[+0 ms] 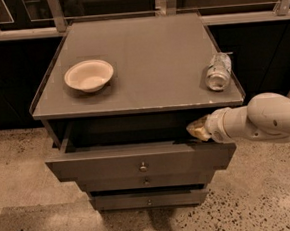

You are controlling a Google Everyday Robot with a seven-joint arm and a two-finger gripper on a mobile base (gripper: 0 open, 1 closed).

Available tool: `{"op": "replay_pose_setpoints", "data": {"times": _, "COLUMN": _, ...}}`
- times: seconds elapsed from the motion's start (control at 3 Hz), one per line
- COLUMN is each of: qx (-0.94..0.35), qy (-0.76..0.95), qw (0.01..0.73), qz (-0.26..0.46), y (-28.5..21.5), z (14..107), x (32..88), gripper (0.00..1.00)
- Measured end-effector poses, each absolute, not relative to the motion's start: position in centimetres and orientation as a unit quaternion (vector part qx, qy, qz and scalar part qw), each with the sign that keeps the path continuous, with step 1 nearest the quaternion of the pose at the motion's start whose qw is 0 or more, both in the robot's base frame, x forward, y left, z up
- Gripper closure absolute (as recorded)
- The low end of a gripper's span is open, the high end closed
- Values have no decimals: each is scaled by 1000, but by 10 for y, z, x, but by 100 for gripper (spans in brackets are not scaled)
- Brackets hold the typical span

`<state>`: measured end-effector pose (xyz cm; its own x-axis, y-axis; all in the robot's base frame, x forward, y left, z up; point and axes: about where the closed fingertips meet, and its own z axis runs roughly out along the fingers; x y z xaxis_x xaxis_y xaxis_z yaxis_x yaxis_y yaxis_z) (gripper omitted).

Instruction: Open top drawer

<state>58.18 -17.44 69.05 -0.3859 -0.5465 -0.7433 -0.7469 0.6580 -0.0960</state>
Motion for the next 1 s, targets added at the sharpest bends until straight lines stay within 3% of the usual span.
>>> {"op": "replay_pose_setpoints", "data": {"times": 1.0, "qx": -387, "qy": 834, "qw": 363, "qz": 153, "y": -184, "z": 661, "x": 556, "gripper": 100}}
